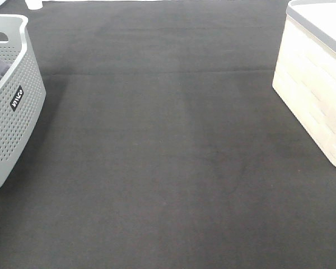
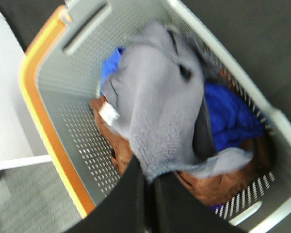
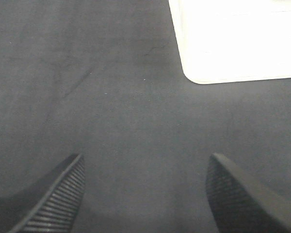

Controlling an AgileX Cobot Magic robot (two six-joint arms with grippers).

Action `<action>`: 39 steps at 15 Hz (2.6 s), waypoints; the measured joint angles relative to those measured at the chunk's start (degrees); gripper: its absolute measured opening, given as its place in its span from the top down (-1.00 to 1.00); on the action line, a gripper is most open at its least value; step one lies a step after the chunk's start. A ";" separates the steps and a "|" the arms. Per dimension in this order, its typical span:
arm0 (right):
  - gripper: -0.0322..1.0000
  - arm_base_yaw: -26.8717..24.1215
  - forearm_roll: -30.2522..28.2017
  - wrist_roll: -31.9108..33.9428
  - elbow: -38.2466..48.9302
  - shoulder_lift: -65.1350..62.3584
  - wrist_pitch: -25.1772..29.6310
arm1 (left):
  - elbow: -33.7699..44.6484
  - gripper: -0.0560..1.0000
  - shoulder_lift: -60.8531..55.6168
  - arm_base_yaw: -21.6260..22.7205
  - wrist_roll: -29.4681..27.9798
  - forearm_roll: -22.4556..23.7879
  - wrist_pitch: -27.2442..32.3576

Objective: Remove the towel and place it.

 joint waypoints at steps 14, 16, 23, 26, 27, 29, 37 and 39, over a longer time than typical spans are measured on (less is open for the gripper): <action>-0.39 0.00 50.59 -45.84 -7.22 27.27 -11.00 | -21.26 0.89 0.46 -5.96 6.47 -32.43 -3.27; -0.39 0.00 59.64 -55.18 -7.22 32.60 -11.17 | -24.06 0.89 3.09 -12.66 8.19 -33.00 -5.04; -0.38 0.00 79.41 -81.30 -7.22 49.62 -10.14 | -26.07 0.89 12.89 -29.34 9.97 -33.29 -11.92; -0.36 0.00 84.63 -88.64 -7.22 55.86 -7.56 | -26.07 0.89 15.81 -34.72 10.89 -33.29 -14.78; -0.36 0.00 86.06 -90.36 -7.22 57.87 -6.36 | -26.07 0.89 16.67 -35.98 11.57 -33.29 -15.30; -0.36 0.46 88.52 -93.68 -7.22 61.76 -5.16 | -26.07 0.89 17.76 -38.27 12.55 -33.29 -16.39; -0.33 13.81 97.29 -108.35 -7.28 71.10 -18.28 | -26.07 0.89 18.96 -41.25 13.58 -33.35 -16.90; -0.32 13.81 97.69 -112.64 -7.73 71.91 -18.74 | -26.07 0.89 18.96 -41.54 13.64 -33.35 -15.99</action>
